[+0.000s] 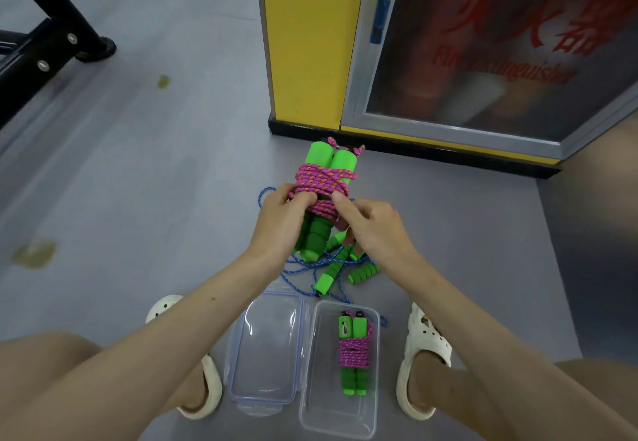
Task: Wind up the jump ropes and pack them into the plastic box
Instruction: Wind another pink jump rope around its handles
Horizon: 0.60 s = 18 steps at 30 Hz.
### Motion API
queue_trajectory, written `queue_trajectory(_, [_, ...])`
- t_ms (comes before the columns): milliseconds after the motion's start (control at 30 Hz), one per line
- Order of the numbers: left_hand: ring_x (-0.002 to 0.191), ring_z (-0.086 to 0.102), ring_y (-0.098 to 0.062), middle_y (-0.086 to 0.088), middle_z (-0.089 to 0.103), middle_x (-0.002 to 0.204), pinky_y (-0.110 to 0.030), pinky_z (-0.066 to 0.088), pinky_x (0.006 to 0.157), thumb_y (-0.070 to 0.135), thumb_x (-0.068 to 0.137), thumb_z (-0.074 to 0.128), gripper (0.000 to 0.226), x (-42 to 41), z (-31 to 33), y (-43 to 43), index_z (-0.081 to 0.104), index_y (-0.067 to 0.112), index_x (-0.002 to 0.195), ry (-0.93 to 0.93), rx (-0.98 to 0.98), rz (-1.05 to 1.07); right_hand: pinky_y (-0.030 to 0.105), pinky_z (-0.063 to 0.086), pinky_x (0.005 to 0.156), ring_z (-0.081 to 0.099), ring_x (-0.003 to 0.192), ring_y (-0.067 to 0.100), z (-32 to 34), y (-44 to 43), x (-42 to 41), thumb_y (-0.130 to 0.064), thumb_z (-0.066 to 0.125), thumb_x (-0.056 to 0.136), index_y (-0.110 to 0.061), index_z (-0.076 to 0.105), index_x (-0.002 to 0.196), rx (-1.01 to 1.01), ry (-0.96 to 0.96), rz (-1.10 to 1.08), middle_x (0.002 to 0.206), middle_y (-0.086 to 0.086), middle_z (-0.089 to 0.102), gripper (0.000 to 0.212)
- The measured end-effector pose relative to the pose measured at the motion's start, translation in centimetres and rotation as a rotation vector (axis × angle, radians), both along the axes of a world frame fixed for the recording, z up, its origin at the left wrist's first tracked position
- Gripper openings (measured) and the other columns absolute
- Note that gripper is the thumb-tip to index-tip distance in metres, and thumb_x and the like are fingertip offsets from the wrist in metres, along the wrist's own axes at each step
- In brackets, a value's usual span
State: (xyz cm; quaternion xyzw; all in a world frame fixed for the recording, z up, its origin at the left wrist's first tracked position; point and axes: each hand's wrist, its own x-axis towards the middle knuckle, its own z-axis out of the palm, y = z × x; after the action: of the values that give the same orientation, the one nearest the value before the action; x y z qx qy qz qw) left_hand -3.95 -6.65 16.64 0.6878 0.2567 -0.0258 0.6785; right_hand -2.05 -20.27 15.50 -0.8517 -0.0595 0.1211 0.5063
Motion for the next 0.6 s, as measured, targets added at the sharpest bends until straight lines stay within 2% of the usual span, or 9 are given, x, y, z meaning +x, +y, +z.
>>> queue_trajectory(67, [0.076, 0.064, -0.017, -0.001, 0.067, 0.081, -0.034, 0.053, 0.071, 0.016, 0.089, 0.056, 0.011, -0.2, -0.4, -0.4, 0.065, 0.02, 0.084, -0.019, 0.035, -0.027, 0.024, 0.043, 0.048, 0.054, 0.047, 0.007, 0.0, 0.0, 0.1, -0.043, 0.053, 0.092, 0.0, 0.059, 0.069, 0.082, 0.105, -0.014, 0.061, 0.01, 0.061, 0.049])
queue_trajectory(100, [0.074, 0.064, -0.017, -0.001, 0.067, 0.08, -0.032, 0.054, 0.068, 0.016, 0.089, 0.055, 0.011, -0.2, -0.4, -0.6, 0.065, 0.019, 0.085, -0.014, 0.014, -0.018, 0.022, 0.043, 0.047, 0.054, 0.048, 0.008, 0.0, 0.0, 0.2, -0.038, 0.054, 0.094, -0.003, 0.056, 0.068, 0.138, 0.132, -0.027, 0.059, 0.006, 0.058, 0.043])
queue_trajectory(233, [0.064, 0.063, -0.021, -0.01, 0.067, 0.08, -0.026, 0.051, 0.054, 0.014, 0.091, 0.054, 0.013, 0.2, 0.0, -0.8, 0.065, 0.007, 0.091, 0.054, -0.182, 0.072, 0.015, 0.04, 0.05, 0.049, 0.048, 0.003, 0.0, -0.1, 0.5, -0.025, 0.054, 0.095, -0.013, 0.05, 0.062, 0.331, 0.155, -0.063, 0.052, -0.008, 0.051, 0.035])
queue_trajectory(333, [0.055, 0.063, -0.026, -0.016, 0.067, 0.071, -0.026, 0.051, 0.048, 0.016, 0.091, 0.052, 0.019, 0.5, 0.6, -0.5, 0.064, 0.002, 0.087, 0.145, -0.33, 0.083, 0.017, 0.039, 0.055, 0.045, 0.052, 0.003, -0.1, 0.0, 0.6, -0.023, 0.051, 0.097, -0.014, 0.051, 0.063, 0.373, 0.142, -0.015, 0.055, -0.007, 0.051, 0.034])
queue_trajectory(467, [0.045, 0.062, -0.022, -0.011, 0.065, 0.058, -0.023, 0.049, 0.041, 0.017, 0.091, 0.049, 0.018, 0.9, 1.0, -0.1, 0.061, 0.003, 0.087, 0.253, -0.52, 0.143, 0.022, 0.039, 0.065, 0.048, 0.059, 0.004, -0.1, 0.0, 0.6, -0.019, 0.049, 0.097, -0.011, 0.054, 0.065, 0.428, 0.165, 0.06, 0.055, -0.012, 0.055, 0.034])
queue_trajectory(533, [0.043, 0.062, -0.021, -0.011, 0.065, 0.057, -0.022, 0.048, 0.04, 0.016, 0.091, 0.048, 0.019, 0.9, 1.1, 0.0, 0.061, 0.003, 0.089, 0.268, -0.546, 0.151, 0.022, 0.039, 0.066, 0.049, 0.06, 0.003, -0.2, -0.2, 0.6, -0.019, 0.049, 0.097, -0.006, 0.056, 0.071, 0.426, 0.179, 0.09, 0.058, -0.01, 0.057, 0.031])
queue_trajectory(600, [0.045, 0.063, -0.022, -0.013, 0.066, 0.061, -0.022, 0.047, 0.04, 0.016, 0.092, 0.049, 0.019, 0.8, 1.0, 0.0, 0.061, 0.001, 0.091, 0.233, -0.498, 0.137, 0.023, 0.04, 0.066, 0.05, 0.062, 0.006, -0.2, -0.3, 0.8, -0.022, 0.046, 0.099, -0.012, 0.058, 0.066, 0.4, 0.217, 0.103, 0.061, -0.008, 0.059, 0.036])
